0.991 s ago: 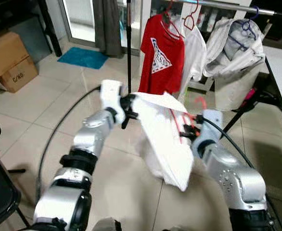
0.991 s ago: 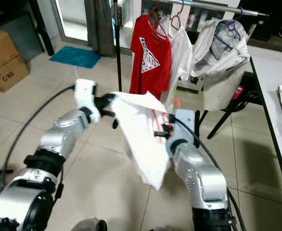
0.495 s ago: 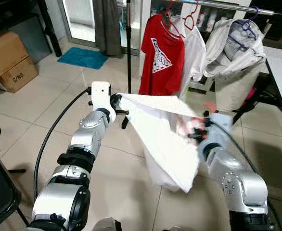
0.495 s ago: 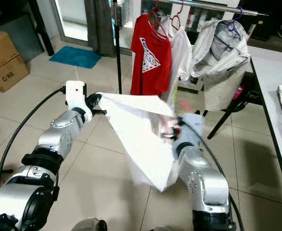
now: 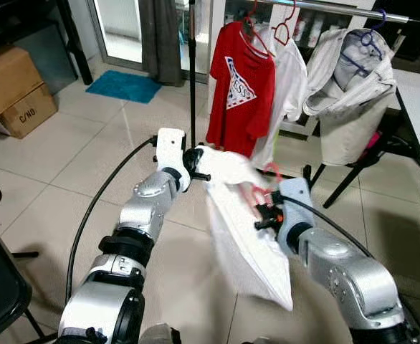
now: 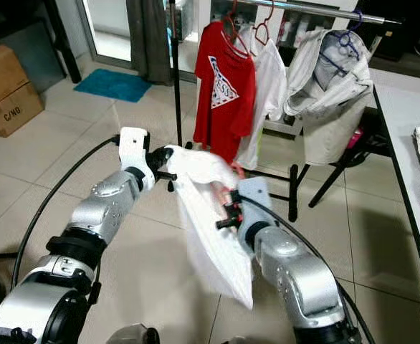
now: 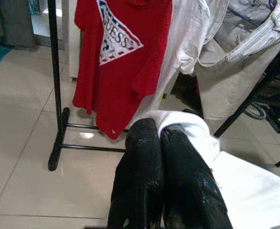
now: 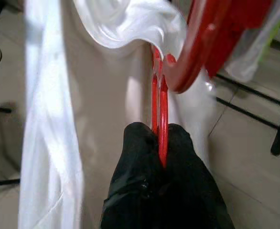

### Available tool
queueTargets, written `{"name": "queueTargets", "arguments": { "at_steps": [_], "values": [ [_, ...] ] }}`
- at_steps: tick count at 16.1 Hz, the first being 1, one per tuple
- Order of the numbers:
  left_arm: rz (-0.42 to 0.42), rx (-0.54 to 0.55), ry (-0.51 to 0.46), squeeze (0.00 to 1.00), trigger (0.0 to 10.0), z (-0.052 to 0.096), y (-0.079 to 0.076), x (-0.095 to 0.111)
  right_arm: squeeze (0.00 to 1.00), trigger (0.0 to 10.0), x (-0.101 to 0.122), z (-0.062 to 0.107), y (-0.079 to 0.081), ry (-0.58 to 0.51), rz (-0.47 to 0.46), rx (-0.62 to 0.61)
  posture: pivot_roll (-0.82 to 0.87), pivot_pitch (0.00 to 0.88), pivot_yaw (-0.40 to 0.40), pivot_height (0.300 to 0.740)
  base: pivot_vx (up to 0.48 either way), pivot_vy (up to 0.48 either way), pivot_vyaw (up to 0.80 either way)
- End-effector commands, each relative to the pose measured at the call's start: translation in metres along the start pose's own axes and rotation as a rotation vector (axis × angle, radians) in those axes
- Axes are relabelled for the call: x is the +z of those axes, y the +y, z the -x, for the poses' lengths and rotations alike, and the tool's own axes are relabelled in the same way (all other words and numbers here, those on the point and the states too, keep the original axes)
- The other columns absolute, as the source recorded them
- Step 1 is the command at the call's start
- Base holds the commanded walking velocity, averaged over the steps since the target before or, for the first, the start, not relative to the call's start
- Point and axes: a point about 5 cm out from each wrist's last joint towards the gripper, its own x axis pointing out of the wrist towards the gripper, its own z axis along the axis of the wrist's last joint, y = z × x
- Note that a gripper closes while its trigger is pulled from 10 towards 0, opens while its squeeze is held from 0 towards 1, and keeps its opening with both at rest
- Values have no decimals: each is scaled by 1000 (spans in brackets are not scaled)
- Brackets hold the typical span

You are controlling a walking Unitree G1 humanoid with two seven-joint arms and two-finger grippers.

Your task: Hang hanger

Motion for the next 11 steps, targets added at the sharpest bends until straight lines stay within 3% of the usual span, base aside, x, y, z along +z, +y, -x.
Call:
{"name": "queueTargets", "arguments": {
  "at_steps": [1, 3, 7, 10, 11],
  "values": [
    [-15, 15, -21, 0, 0, -1, 3, 8, 0, 10000, 7, 5, -4, -21, 18, 1, -65, 6, -8, 740, 0, 0, 0],
    [-18, 50, -24, 0, 0, 0, 12, 13, 0, 10000, 2, 8, -15, 20, 25, -28, -67, 5, -9, 740, 0, 0, 0],
    [-26, 113, -45, 0, 0, 4, 26, 20, 0, 10000, -6, 10, -43, 63, 7, -216, -64, 6, -15, 740, 0, 0, 0],
    [-22, 119, -48, 0, 0, 6, 27, 21, 0, 10000, 0, 13, -76, -15, -34, -517, -60, 10, -14, 740, 0, 0, 0],
    [-20, 114, -37, 0, 0, 7, 25, 17, 0, 10000, 2, 12, -76, -23, -27, -521, -62, 10, -11, 740, 0, 0, 0]
  ]
}}
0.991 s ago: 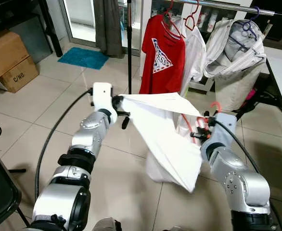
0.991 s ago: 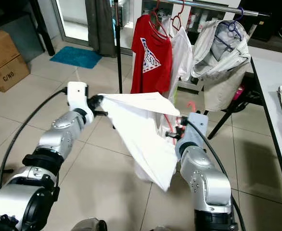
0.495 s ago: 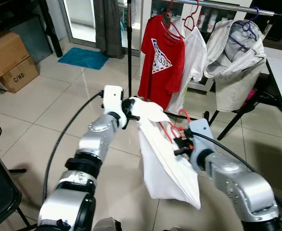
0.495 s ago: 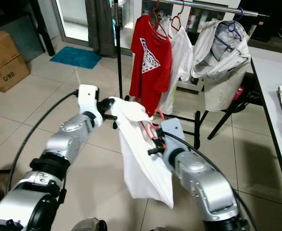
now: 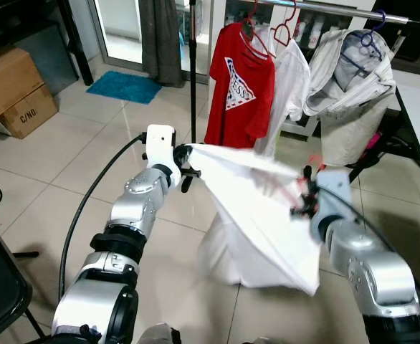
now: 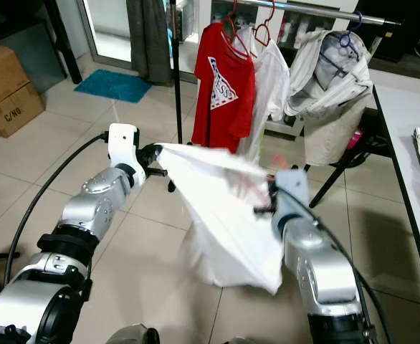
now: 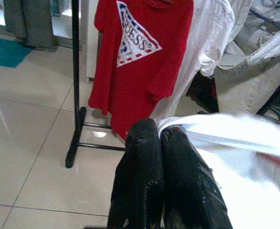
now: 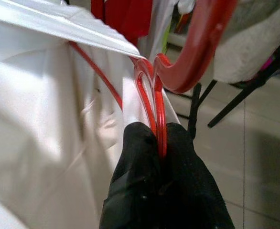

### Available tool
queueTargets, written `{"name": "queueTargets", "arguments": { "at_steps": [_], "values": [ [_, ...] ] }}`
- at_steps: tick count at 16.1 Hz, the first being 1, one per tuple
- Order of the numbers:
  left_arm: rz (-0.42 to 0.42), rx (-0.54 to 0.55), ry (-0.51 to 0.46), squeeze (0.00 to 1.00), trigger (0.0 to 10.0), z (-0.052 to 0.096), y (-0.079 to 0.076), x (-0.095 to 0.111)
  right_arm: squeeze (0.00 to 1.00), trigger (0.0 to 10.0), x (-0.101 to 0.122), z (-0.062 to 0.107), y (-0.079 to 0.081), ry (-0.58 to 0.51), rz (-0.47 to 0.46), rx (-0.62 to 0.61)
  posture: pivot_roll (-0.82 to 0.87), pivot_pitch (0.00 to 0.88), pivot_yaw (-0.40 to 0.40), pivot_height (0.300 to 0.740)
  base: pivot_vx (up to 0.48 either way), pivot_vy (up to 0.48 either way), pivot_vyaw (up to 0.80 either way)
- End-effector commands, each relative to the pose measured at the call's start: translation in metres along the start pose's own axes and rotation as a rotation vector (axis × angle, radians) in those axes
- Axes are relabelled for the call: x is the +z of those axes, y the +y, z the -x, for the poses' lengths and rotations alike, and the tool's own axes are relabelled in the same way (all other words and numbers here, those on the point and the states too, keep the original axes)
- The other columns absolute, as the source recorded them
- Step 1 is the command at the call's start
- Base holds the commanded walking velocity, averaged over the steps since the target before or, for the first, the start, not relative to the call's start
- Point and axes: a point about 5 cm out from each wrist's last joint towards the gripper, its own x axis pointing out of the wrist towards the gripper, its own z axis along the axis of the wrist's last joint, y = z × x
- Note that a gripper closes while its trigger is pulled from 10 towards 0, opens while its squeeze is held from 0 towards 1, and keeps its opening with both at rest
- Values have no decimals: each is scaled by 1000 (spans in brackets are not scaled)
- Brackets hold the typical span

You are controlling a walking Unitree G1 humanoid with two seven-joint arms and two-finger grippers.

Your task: Hang hanger

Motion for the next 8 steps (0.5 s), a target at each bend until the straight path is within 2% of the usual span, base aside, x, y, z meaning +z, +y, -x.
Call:
{"name": "queueTargets", "arguments": {
  "at_steps": [1, 4, 6, 7, 8],
  "values": [
    [-11, 32, -27, 0, 0, 3, 7, 7, 0, 10000, -2, -1, -13, 9, 20, -83, -62, 10, -10, 740, 0, 0, 0],
    [-35, -88, -1, 0, 0, 3, -18, 0, 0, 10000, -2, 2, 31, -27, 144, 209, -56, 11, -7, 740, 0, 0, 0],
    [-43, -163, -2, 0, 0, 1, -34, 3, 0, 10000, 12, 9, 55, -158, 204, 337, -54, 13, -3, 740, 0, 0, 0],
    [-48, -207, -4, 0, 0, 1, -43, 4, 0, 10000, 20, 10, 56, -210, 184, 315, -54, 13, -3, 740, 0, 0, 0],
    [-52, -241, -9, 0, 0, 1, -52, 5, 0, 10000, 28, 7, 48, -248, 137, 227, -55, 13, -3, 740, 0, 0, 0]
  ]
}}
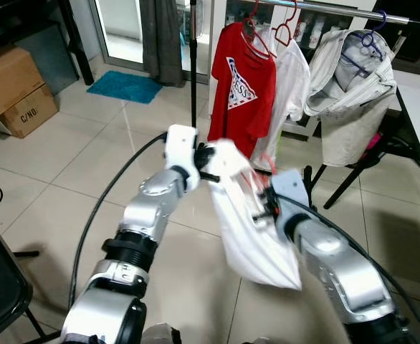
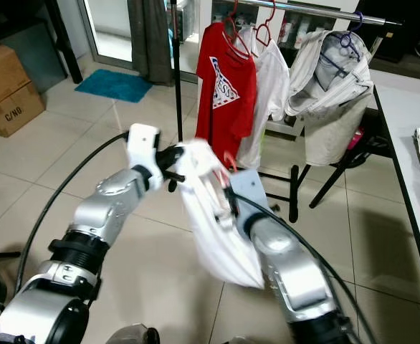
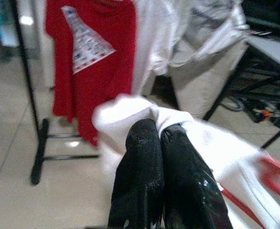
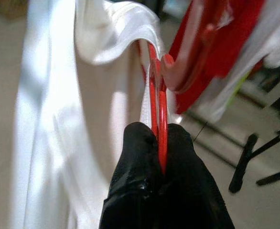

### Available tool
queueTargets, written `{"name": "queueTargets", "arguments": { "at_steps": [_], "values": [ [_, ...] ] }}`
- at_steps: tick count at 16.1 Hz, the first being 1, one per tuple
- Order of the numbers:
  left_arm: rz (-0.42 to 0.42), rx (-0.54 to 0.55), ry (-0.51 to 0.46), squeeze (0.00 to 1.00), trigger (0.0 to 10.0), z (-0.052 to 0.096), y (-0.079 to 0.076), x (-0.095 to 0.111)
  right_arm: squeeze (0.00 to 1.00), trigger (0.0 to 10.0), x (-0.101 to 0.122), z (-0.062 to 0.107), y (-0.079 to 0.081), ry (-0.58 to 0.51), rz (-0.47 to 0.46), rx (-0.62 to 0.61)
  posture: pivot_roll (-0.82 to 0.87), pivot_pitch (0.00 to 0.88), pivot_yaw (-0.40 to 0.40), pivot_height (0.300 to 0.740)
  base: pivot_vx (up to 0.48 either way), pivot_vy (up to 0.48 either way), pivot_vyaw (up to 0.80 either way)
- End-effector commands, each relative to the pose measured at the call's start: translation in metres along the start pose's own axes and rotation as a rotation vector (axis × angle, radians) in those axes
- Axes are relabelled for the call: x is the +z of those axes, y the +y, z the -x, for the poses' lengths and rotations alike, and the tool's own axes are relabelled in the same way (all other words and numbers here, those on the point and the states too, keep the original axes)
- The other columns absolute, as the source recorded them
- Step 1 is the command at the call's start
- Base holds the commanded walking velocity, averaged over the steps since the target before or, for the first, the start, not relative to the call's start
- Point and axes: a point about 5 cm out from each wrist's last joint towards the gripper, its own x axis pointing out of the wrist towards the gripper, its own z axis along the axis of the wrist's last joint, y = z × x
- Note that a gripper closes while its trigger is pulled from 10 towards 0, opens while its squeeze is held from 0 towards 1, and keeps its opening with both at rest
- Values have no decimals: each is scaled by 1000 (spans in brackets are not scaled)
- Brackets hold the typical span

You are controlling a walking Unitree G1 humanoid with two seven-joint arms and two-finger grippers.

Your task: Hang hanger

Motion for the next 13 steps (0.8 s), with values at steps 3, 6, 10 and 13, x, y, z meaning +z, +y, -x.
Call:
{"name": "queueTargets", "arguments": {
  "at_steps": [3, 6, 10, 13],
  "values": [
    [-20, -25, -8, 0, 0, -3, -10, 4, 0, 10000, 21, 3, -23, -122, -55, -91, -61, 12, 0, 740, 0, 0, 0],
    [-16, 44, -32, 0, 0, 0, 1, 10, 0, 10000, 14, 2, -23, -97, -56, -74, -62, 9, -3, 740, 0, 0, 0],
    [-29, 246, -206, 0, 0, 12, 44, 56, 0, 10000, -36, 7, -10, 210, 13, 46, -62, 5, -13, 740, 0, 0, 0],
    [-123, 303, -250, 0, 0, 18, 64, 82, 0, 10000, -50, 15, -6, 321, 123, 163, -59, 1, -17, 740, 0, 0, 0]
  ]
}}
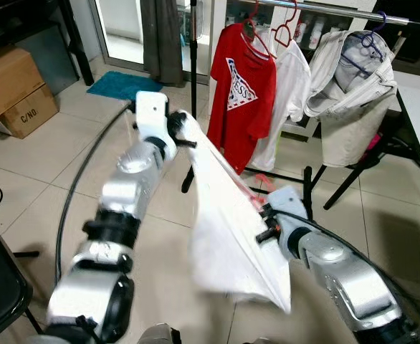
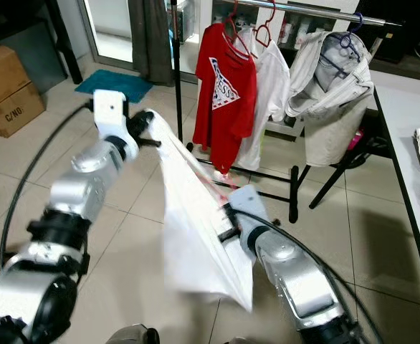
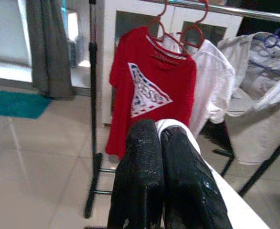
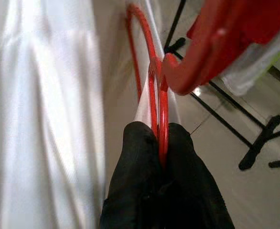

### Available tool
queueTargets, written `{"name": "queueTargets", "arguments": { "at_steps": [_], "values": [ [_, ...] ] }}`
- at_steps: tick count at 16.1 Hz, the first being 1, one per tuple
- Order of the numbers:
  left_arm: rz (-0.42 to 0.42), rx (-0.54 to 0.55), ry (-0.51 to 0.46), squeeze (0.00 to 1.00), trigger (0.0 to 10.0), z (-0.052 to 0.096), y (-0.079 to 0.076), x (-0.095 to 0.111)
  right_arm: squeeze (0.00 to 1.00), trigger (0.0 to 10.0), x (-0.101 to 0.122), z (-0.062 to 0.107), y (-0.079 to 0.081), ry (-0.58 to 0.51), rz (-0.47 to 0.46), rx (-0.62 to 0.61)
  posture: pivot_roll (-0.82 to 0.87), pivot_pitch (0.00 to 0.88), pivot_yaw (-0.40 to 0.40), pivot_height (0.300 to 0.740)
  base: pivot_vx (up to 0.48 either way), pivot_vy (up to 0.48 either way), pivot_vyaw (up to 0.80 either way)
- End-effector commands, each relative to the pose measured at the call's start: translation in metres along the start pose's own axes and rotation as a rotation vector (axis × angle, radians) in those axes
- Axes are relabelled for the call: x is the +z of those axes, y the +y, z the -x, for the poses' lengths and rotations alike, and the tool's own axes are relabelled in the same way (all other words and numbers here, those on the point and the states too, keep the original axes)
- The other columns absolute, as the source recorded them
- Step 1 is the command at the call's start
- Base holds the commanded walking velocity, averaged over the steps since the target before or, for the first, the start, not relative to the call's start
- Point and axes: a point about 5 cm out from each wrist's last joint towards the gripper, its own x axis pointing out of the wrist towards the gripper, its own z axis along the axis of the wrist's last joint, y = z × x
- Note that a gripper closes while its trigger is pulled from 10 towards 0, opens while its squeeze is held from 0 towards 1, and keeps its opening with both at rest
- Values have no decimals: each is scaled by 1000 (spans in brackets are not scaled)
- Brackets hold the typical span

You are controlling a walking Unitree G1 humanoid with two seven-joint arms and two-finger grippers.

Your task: Hang hanger

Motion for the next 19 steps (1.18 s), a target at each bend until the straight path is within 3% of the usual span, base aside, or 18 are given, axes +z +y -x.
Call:
{"name": "queueTargets", "arguments": {
  "at_steps": [1, 3, 4, 5, 6, 7, 8, 10, 12, 14, 17, 19],
  "values": [
    [-62, 11, -73, 0, 0, -2, 8, 25, 0, 10000, -17, 3, -7, 111, 16, -18, -59, 1, -17, 740, 0, 0, 0],
    [-98, -79, 7, 0, 0, -2, -10, 6, 0, 10000, -15, 8, -11, 155, 76, -3, -64, 2, -16, 740, 0, 0, 0],
    [-98, -164, 63, 0, 0, 0, -31, -13, 0, 10000, -16, 14, -10, 214, 147, 63, -68, 5, -18, 740, 0, 0, 0],
    [-92, -187, 75, 0, 0, 1, -36, -17, 0, 10000, -16, 15, -9, 220, 163, 77, -68, 5, -18, 740, 0, 0, 0],
    [-102, -256, 101, 0, 0, 4, -51, -26, 0, 10000, 3, 13, -1, 82, -56, 137, -70, 6, -20, 740, 0, 0, 0],
    [-121, -310, 114, 0, 0, 6, -61, -32, 0, 10000, 9, 14, -6, 48, -93, 98, -70, 9, -20, 740, 0, 0, 0],
    [-127, -331, 123, 0, 0, 7, -65, -34, 0, 10000, 5, 14, -17, 99, 55, 8, -71, 10, -19, 740, 0, 0, 0],
    [-126, -325, 125, 0, 0, 6, -64, -34, 0, 10000, 10, 13, -19, 58, -47, 6, -70, 12, -18, 740, 0, 0, 0],
    [-134, -293, 128, 0, 0, 6, -58, -34, 0, 10000, 3, 16, -25, 132, 75, -24, -71, 14, -16, 740, 0, 0, 0],
    [-140, -238, 119, 0, 0, 6, -49, -32, 0, 10000, -3, 18, -25, 171, 108, -26, -72, 13, -13, 740, 0, 0, 0],
    [-142, -159, 108, 0, 0, 4, -38, -30, 0, 10000, -6, 19, -28, 188, 116, -55, -71, 13, -13, 740, 0, 0, 0],
    [-150, -112, 108, 0, 0, 4, -30, -29, 0, 10000, -2, 18, -37, 144, 33, -146, -68, 11, -15, 740, 0, 0, 0]
  ]
}}
